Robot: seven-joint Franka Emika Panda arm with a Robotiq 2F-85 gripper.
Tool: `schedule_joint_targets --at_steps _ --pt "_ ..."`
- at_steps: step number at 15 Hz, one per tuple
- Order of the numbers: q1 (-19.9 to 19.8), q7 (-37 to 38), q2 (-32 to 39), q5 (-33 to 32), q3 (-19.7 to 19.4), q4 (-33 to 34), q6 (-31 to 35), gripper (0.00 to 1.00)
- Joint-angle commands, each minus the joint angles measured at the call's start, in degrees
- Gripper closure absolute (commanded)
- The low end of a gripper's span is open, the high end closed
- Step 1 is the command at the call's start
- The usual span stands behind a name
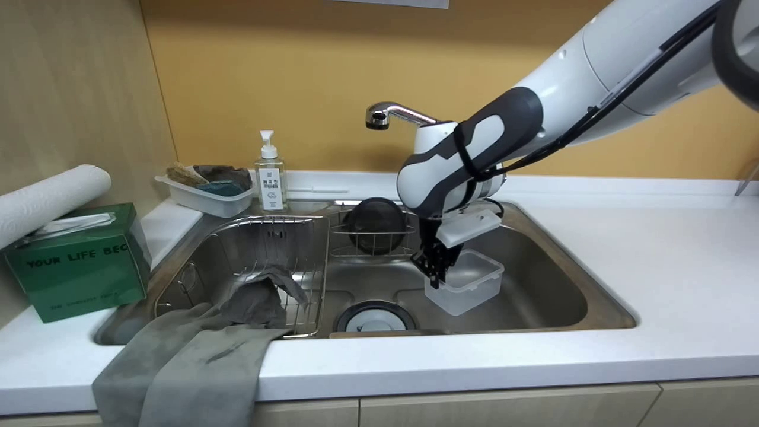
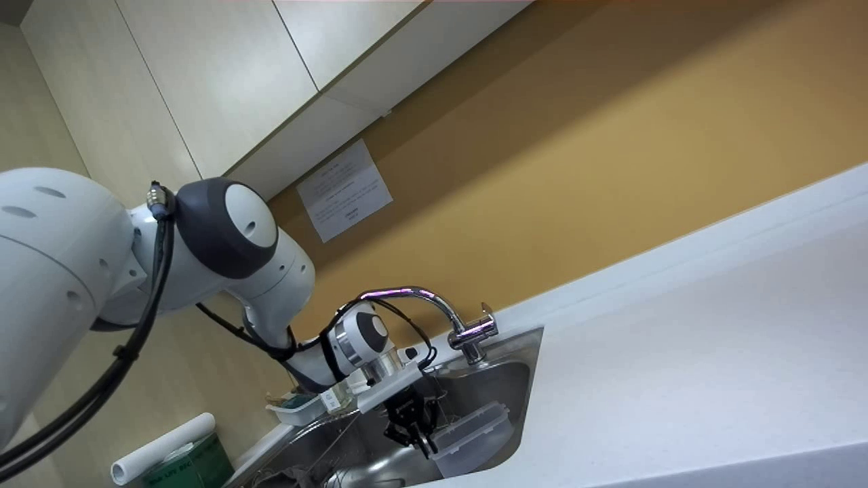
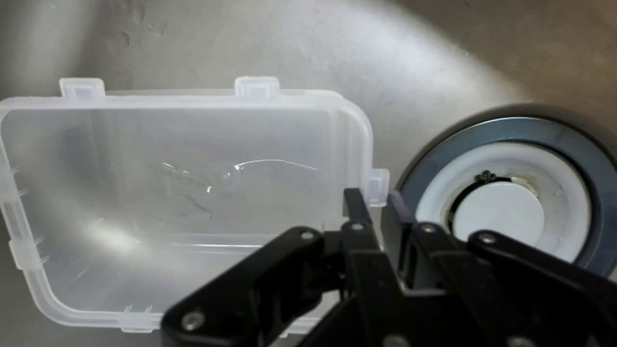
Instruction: Put the clear bowl in the sink.
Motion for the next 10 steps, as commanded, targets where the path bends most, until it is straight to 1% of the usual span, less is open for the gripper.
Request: schedule_joint_targets --at_steps 1,10 --pt "-0.5 -1.4 2.4 1.6 0.4 4.2 -1.4 0.96" --pt "-0.7 -1.4 5.0 2.2 -0.1 6.6 -0.7 0.96"
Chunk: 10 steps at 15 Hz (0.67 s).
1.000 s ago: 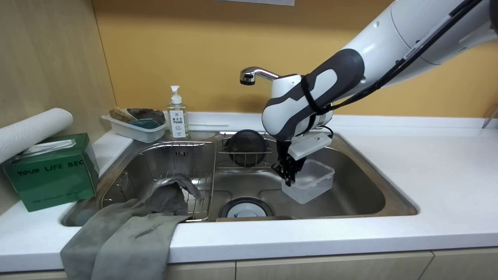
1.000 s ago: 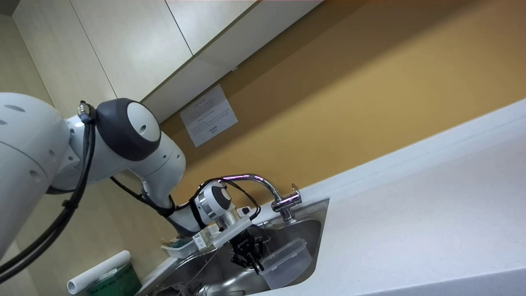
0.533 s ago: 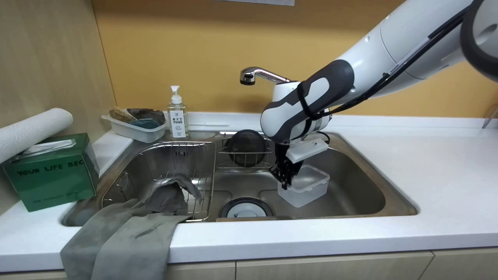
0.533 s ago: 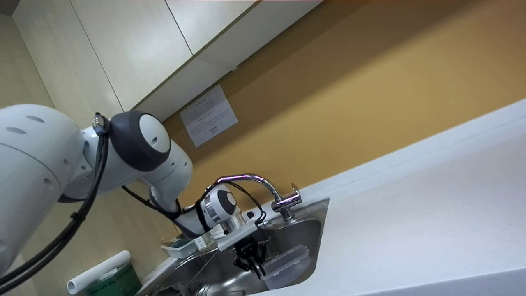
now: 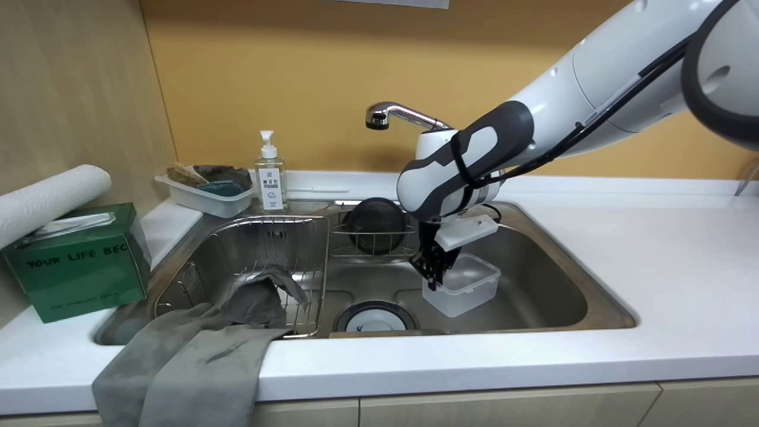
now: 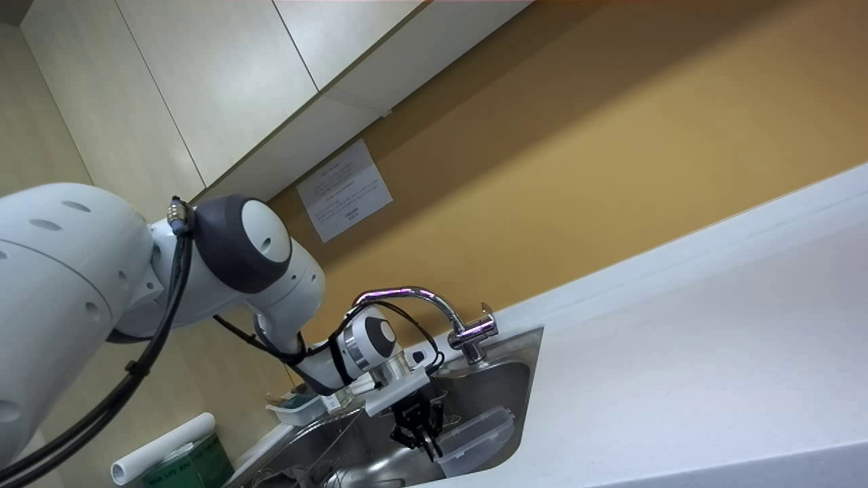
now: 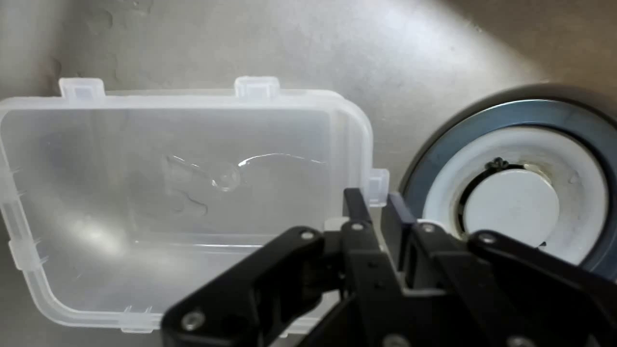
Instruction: Put the clear bowl in the sink.
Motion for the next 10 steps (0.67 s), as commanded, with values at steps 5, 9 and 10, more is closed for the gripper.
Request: schedule_joint_targets --at_steps 5,9,10 --pt "-0.6 -0.4 2.7 0.7 -0.3 3.7 -0.3 0.96" --pt "-1.1 -0.3 3.2 1.2 -0.2 4.3 -0.4 0.96" --pt "-1.2 -0.3 3.2 1.4 -0.1 4.3 -0.5 0.74"
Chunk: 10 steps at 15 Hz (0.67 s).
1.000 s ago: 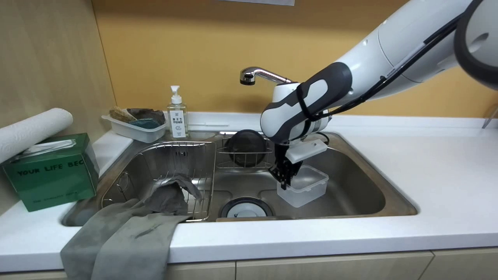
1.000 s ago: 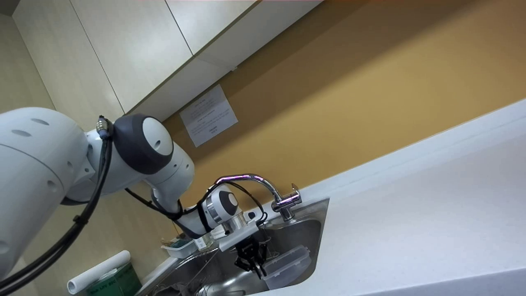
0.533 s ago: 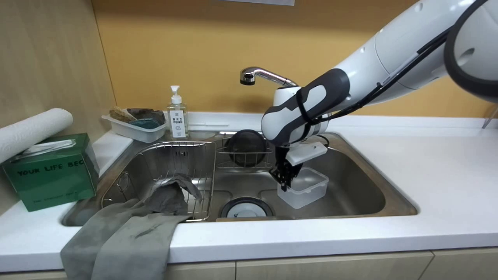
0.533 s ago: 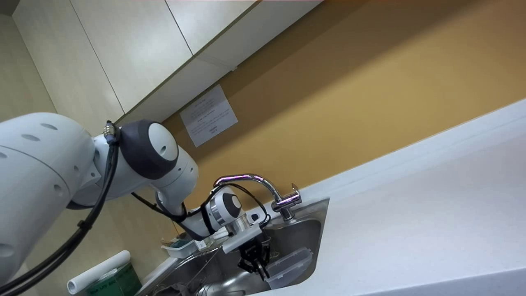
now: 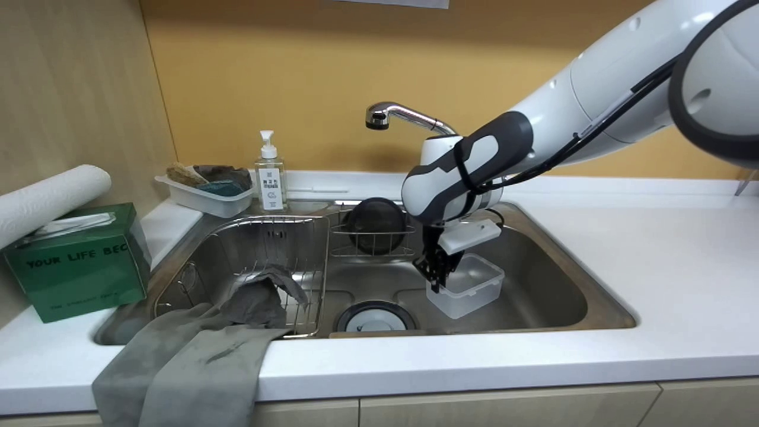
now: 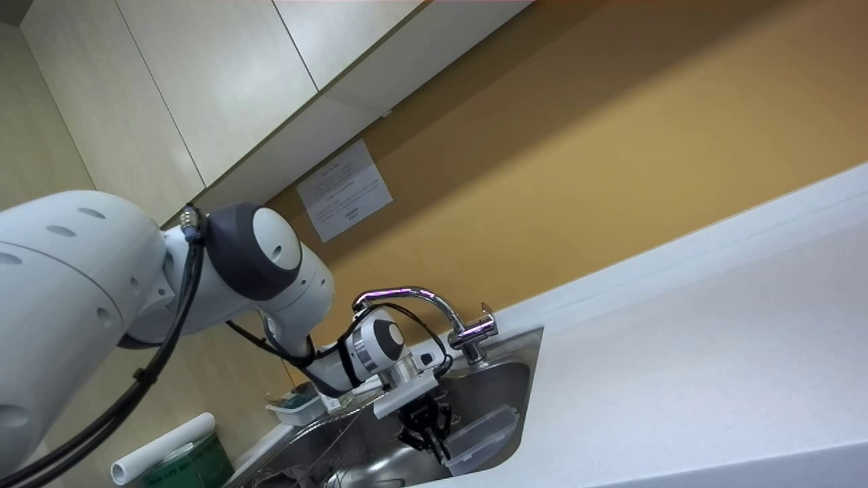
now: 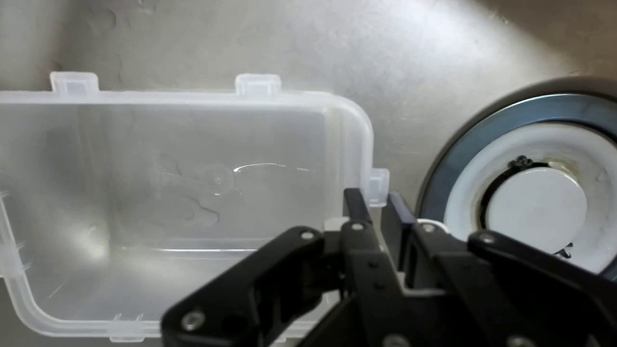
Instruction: Put the clear bowl in the sink.
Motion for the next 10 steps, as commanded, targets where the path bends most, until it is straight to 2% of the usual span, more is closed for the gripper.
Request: schedule_joint_targets --at_steps 1,3,7,10 --pt "-0.3 -0.3 1.2 1.4 -0.1 2.5 -0.9 0.60" --pt "-0.4 -0.3 1.0 1.7 -0.1 2.5 -0.9 0.49" --pt "-0.4 -0.9 -0.7 1.3 -0.1 1.3 -0.8 0.20" --pt "0.4 1.4 -4.0 1.0 -0.9 -0.6 -1.9 0.02"
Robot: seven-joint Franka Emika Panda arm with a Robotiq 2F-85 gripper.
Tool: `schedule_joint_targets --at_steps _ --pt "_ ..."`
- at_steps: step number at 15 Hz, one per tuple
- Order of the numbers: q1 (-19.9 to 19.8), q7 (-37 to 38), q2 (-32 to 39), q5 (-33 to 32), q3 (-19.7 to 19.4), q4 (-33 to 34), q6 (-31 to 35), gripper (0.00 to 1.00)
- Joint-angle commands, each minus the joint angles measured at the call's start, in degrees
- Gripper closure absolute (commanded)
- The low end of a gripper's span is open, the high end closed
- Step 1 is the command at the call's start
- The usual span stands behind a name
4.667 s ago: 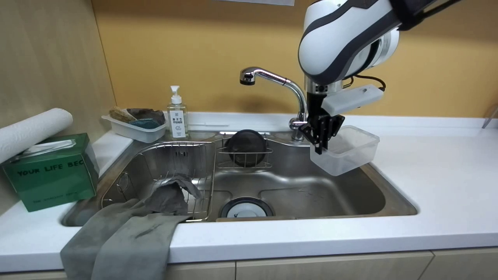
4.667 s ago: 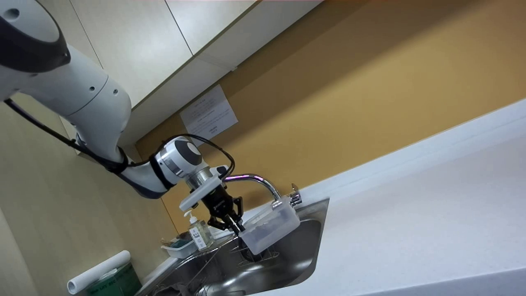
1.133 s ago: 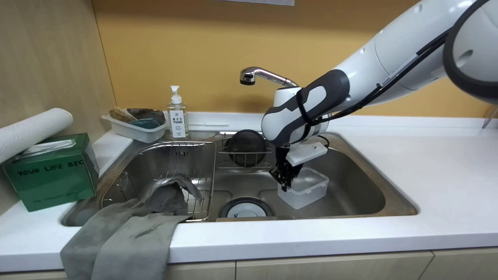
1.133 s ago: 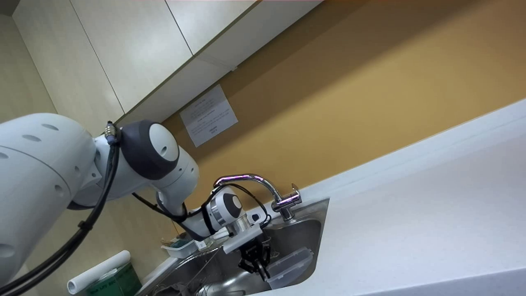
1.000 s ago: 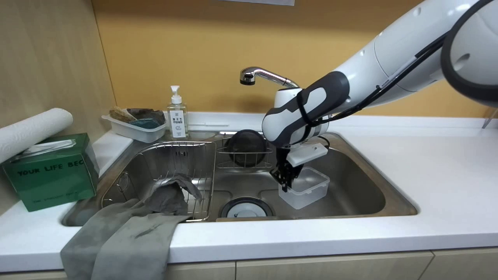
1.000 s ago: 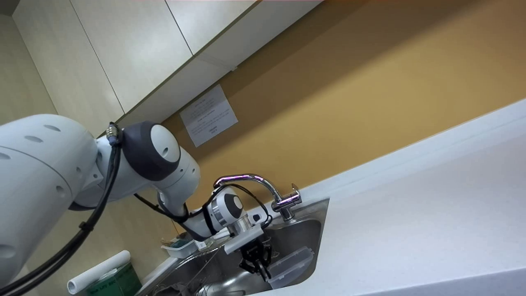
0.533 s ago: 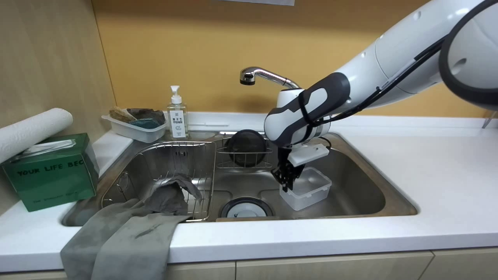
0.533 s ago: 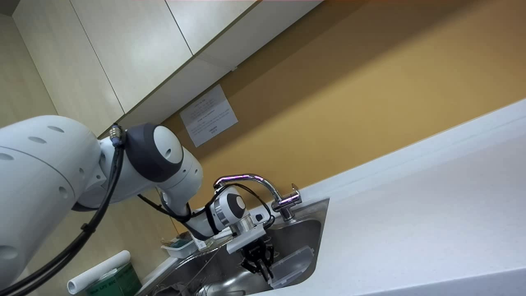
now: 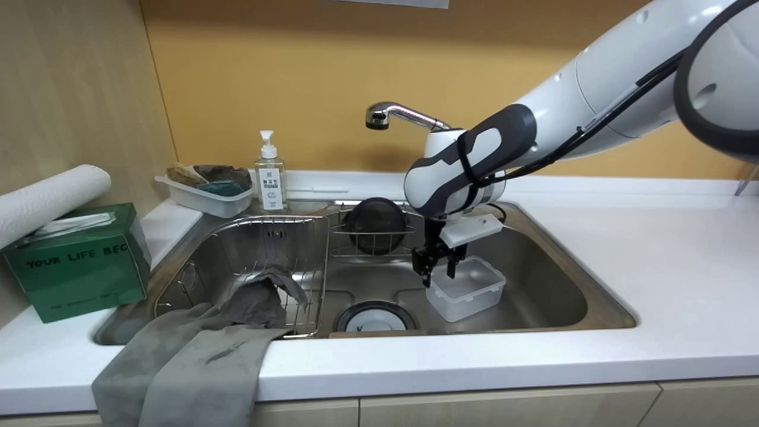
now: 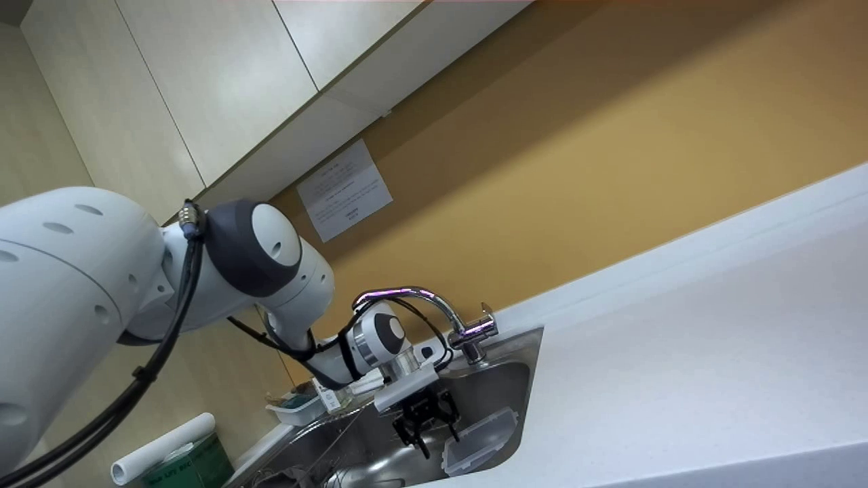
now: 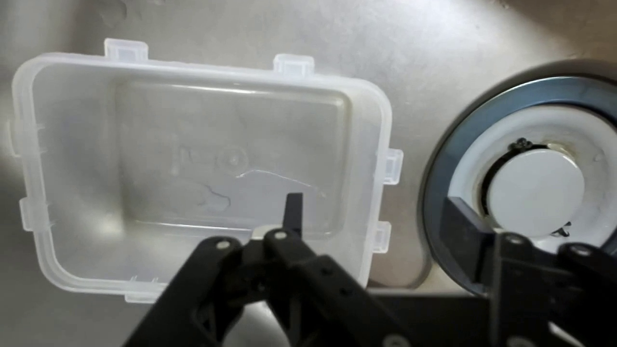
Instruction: Put the clear bowl in the sink.
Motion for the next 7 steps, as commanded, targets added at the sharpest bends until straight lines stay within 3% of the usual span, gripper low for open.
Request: schedule_joint_targets --at_steps 1,7 --pt "1.0 2.0 -4.8 -0.2 -1.1 -2.2 -2.0 0.00" --pt "1.5 1.5 -14.3 -1.0 -0.7 -7.7 -3.5 0.00"
